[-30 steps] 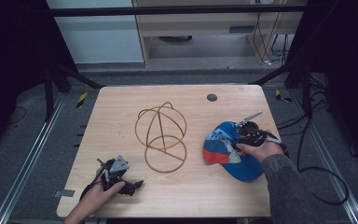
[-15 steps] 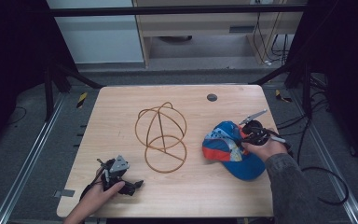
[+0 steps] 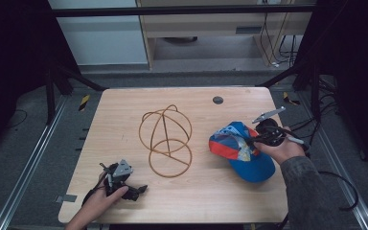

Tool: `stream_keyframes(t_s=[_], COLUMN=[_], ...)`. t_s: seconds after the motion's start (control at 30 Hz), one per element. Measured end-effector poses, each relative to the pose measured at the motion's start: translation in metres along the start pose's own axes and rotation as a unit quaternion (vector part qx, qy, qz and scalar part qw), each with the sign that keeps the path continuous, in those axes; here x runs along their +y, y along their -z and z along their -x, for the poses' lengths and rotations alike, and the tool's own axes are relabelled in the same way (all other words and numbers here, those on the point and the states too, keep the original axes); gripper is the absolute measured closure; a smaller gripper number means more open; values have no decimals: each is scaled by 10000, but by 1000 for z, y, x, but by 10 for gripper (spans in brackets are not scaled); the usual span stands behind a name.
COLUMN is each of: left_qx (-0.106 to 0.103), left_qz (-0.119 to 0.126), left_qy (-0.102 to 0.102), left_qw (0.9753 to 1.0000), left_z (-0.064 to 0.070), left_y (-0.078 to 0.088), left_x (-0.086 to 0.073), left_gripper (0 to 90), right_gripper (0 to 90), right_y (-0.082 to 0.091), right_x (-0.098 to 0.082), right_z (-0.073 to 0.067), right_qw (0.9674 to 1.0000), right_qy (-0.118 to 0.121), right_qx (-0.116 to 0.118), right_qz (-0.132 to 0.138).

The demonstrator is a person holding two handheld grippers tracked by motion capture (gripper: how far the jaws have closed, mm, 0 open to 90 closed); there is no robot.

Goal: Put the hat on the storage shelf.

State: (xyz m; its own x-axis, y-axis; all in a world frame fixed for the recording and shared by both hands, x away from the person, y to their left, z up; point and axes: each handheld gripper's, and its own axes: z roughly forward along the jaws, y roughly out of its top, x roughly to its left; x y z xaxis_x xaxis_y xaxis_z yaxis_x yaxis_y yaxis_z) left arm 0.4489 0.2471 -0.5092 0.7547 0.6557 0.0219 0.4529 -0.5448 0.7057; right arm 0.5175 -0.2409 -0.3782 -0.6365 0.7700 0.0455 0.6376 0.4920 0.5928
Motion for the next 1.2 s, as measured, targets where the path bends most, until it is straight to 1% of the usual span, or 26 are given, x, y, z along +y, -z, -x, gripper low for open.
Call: stream_keyframes(t_s=[0.07, 0.13, 0.27, 0.3, 0.33, 0.47, 0.53, 0.97, 1.2], left_qx=[0, 0, 0, 0, 0, 1, 1, 0, 0], left_qz=[-1, 0, 1, 0, 0, 0, 0, 2, -1], left_qy=[-1, 0, -1, 1, 0, 0, 0, 1, -1], left_qw=[10000, 10000, 10000, 10000, 10000, 10000, 10000, 10000, 10000], left_z=[0, 0, 0, 0, 0, 0, 0, 0, 0], left_y=[0, 0, 0, 0, 0, 0, 0, 0, 0], left_x=[0, 0, 0, 0, 0, 0, 0, 0, 0], left_gripper=[0, 0, 0, 0, 0, 0, 0, 0, 0], right_gripper=[899, 899, 899, 899, 899, 899, 899, 900, 900], right_y=[4, 11, 18, 23, 25, 33, 37, 47, 54], right_x=[2, 5, 9, 12, 13, 18, 20, 23, 27], right_z=[0, -2, -3, -5, -5, -9, -10, -12, -15], right_qw=[10000, 9999, 9997, 9996, 9994, 9991, 9988, 9982, 9975], right_qy=[37, 32, 130, 119, 183, 219, 292, 285, 353], right_qx=[-10, -2, -33, -30, -51, -61, -70, -59, -64], right_qz=[48, 124, 218, 264, 279, 347, 387, 526, 604])
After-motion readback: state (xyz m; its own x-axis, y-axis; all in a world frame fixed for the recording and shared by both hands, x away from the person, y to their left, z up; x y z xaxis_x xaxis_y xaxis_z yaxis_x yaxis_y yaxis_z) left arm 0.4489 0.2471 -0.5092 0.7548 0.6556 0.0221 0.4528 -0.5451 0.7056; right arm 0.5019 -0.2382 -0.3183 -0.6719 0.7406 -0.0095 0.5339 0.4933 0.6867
